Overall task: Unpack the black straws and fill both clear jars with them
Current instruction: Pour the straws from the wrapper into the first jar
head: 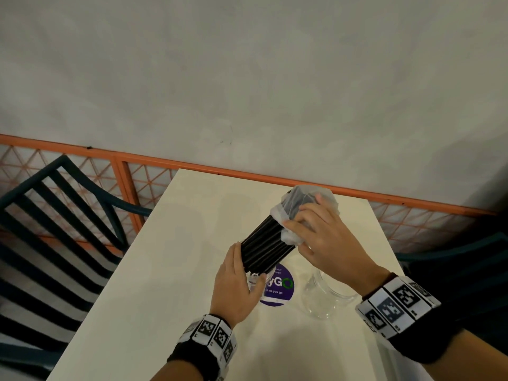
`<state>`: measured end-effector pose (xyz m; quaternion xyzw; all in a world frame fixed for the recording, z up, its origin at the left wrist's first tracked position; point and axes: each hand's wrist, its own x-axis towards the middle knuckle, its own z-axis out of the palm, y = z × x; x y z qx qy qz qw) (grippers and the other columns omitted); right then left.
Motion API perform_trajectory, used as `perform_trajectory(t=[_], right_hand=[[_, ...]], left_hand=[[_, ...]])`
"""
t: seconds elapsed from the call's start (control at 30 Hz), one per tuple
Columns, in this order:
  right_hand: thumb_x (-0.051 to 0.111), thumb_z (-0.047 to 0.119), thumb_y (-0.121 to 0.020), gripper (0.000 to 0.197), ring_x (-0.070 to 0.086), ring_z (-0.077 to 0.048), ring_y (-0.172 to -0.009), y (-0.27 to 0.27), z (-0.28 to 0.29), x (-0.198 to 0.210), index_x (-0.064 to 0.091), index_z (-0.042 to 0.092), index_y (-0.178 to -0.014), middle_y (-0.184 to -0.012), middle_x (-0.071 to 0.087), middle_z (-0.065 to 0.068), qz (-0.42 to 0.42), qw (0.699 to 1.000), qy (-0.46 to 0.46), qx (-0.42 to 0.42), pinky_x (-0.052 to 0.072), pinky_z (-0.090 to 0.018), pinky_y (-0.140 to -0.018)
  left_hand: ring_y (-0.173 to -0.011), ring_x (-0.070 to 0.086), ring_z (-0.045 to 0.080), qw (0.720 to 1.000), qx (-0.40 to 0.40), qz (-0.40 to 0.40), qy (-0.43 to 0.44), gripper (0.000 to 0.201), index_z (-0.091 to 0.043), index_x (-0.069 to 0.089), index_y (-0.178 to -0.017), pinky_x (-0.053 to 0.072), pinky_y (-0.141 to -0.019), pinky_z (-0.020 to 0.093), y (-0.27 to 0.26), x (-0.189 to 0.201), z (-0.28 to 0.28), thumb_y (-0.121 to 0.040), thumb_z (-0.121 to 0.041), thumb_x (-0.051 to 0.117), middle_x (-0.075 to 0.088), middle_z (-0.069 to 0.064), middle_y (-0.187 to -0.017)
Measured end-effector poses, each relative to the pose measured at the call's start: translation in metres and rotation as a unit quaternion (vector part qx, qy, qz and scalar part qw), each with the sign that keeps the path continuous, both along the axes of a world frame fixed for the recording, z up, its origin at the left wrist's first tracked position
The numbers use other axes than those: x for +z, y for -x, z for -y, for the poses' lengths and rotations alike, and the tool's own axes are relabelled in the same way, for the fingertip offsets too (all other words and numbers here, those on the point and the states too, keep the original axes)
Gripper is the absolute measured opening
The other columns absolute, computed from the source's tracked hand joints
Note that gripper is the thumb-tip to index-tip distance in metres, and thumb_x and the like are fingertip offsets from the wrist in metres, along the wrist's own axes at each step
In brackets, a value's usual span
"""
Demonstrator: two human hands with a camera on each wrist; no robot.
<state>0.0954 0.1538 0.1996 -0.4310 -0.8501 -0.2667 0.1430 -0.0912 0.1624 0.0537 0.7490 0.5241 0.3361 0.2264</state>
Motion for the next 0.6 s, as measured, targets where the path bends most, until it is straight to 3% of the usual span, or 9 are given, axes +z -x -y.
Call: perform_trajectory(t=[0.13, 0.23, 0.33, 0.4, 0.5, 0.57, 0.6], right_hand=[[0.054, 0.011, -0.079, 0.028, 0.057, -0.026, -0.099, 0.015, -0.002, 0.005, 0.064, 0.012, -0.105, -0.092, 0.065, -0.006, 0.066, 0.998, 0.011, 0.011, 0.027, -0.046, -0.109], [0.065, 0.014, -0.075, 0.030, 0.060, -0.025, -0.101, 0.024, -0.004, 0.004, 0.064, 0.015, -0.105, -0.094, 0.066, -0.004, 0.119, 0.992, 0.026, 0.021, 0.036, -0.047, -0.108], [0.077, 0.021, -0.068, 0.043, 0.058, -0.026, -0.110, 0.030, 0.000, -0.003, 0.063, 0.018, -0.108, -0.106, 0.067, -0.004, 0.159, 0.986, 0.050, 0.027, 0.031, -0.047, -0.110], [0.077, 0.025, -0.067, 0.050, 0.045, -0.030, -0.124, 0.030, 0.006, -0.016, 0.061, 0.023, -0.114, -0.124, 0.061, -0.007, 0.194, 0.979, 0.058, 0.024, 0.022, -0.051, -0.112], [0.054, 0.026, -0.085, 0.044, 0.021, -0.036, -0.134, 0.028, 0.012, -0.044, 0.048, 0.030, -0.128, -0.145, 0.034, -0.012, 0.202, 0.977, 0.043, 0.047, 0.003, -0.054, -0.112], [0.030, 0.021, -0.093, 0.049, 0.011, -0.041, -0.139, 0.025, 0.014, -0.057, 0.030, 0.032, -0.141, -0.149, 0.020, -0.013, 0.189, 0.981, 0.021, 0.028, -0.001, -0.054, -0.112], [0.028, 0.018, -0.094, 0.053, 0.003, -0.042, -0.140, 0.024, 0.015, -0.061, 0.019, 0.033, -0.145, -0.151, 0.013, -0.014, 0.166, 0.986, 0.011, 0.001, -0.001, -0.055, -0.112]], left_hand=[[-0.115, 0.055, 0.031, 0.998, 0.008, -0.054, 0.016, 0.091, 0.004, 0.026, -0.139, 0.053, -0.087, 0.039, -0.004, 0.003, 0.006, -0.083, -0.068, 0.028, 0.045, 0.019, -0.137], [-0.109, 0.057, 0.032, 0.998, 0.002, -0.051, 0.037, 0.090, 0.004, 0.028, -0.138, 0.053, -0.082, 0.038, -0.001, 0.006, 0.007, -0.085, -0.068, 0.021, 0.046, 0.022, -0.132], [-0.123, 0.046, 0.027, 0.998, -0.003, 0.011, 0.058, 0.088, -0.007, 0.021, -0.143, 0.048, -0.096, 0.038, 0.008, 0.009, 0.004, -0.080, -0.069, 0.029, 0.029, 0.013, -0.142], [-0.130, 0.038, 0.020, 0.993, -0.008, 0.072, 0.092, 0.090, -0.014, 0.011, -0.146, 0.040, -0.105, 0.035, 0.015, 0.016, 0.003, -0.078, -0.066, 0.041, 0.018, 0.005, -0.147], [-0.130, 0.037, 0.010, 0.988, -0.045, 0.127, 0.073, 0.086, -0.023, 0.003, -0.146, 0.043, -0.102, 0.033, 0.024, 0.029, 0.002, -0.082, -0.049, 0.055, 0.016, -0.004, -0.149], [-0.128, 0.033, -0.005, 0.986, -0.072, 0.142, 0.045, 0.080, -0.023, 0.012, -0.145, 0.039, -0.102, 0.017, 0.028, 0.035, -0.001, -0.081, -0.044, 0.055, 0.026, -0.005, -0.146], [-0.125, 0.033, -0.009, 0.986, -0.075, 0.142, 0.039, 0.078, -0.022, 0.018, -0.144, 0.034, -0.101, 0.008, 0.030, 0.037, -0.002, -0.079, -0.042, 0.055, 0.032, -0.005, -0.143]])
